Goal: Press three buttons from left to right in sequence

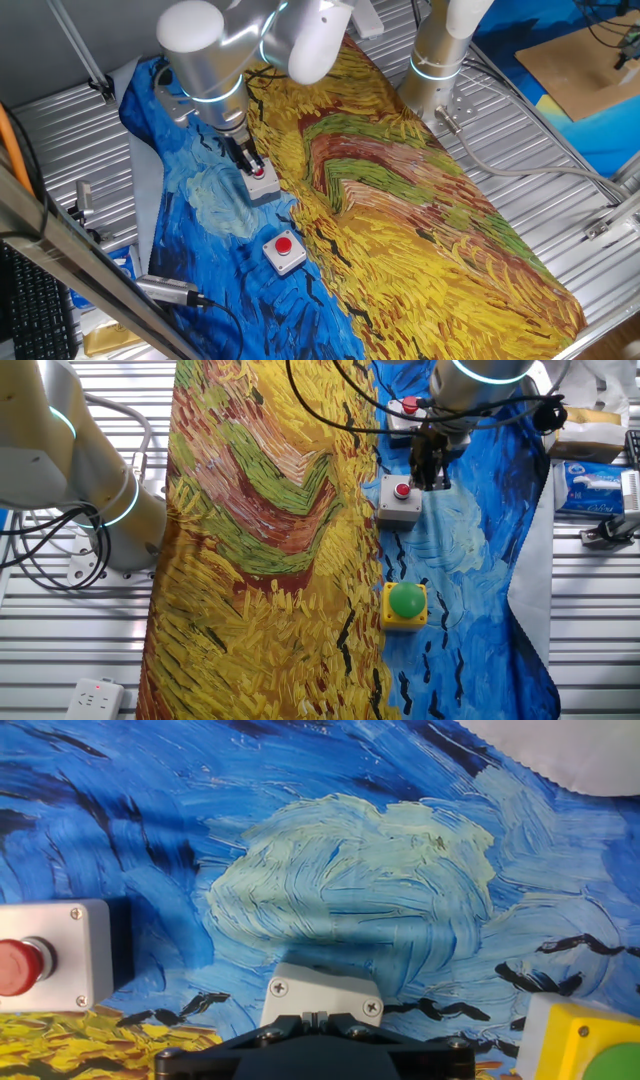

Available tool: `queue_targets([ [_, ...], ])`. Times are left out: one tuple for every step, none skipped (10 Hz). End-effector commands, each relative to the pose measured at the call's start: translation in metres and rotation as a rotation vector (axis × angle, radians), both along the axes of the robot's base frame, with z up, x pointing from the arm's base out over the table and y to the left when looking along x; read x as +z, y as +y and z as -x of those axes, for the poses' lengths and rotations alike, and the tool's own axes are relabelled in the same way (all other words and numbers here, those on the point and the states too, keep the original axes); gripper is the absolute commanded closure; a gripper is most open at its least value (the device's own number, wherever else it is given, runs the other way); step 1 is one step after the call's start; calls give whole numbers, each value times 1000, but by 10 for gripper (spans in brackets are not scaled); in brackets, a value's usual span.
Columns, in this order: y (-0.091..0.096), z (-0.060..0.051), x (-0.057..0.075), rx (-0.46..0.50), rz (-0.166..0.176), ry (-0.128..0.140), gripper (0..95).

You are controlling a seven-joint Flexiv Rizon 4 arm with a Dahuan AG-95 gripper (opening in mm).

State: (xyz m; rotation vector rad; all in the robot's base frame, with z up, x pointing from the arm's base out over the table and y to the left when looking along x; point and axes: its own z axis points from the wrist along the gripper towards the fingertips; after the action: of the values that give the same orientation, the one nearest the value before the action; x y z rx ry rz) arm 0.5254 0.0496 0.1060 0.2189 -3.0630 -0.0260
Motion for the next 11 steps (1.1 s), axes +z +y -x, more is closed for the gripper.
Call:
queue_targets([
  [1,-1,-4,-1,1,0,950],
  [2,-1,-7,-3,1,0,950],
  [3,0,-11,-4,0,-3,950],
  [3,0,-13,-6,2,-2,950],
  [4,0,-15,-7,0,-5,950],
  [4,0,-16,-9,-1,-7,950],
  [2,0,-11,-3,-6,-10,950],
  [-1,1,-2,1,-7,-5,950],
  [-2,2,2,2,-8,-4,950],
  [-7,4,10,6,-11,-4,950],
  [-9,6,12,8,-15,-3,950],
])
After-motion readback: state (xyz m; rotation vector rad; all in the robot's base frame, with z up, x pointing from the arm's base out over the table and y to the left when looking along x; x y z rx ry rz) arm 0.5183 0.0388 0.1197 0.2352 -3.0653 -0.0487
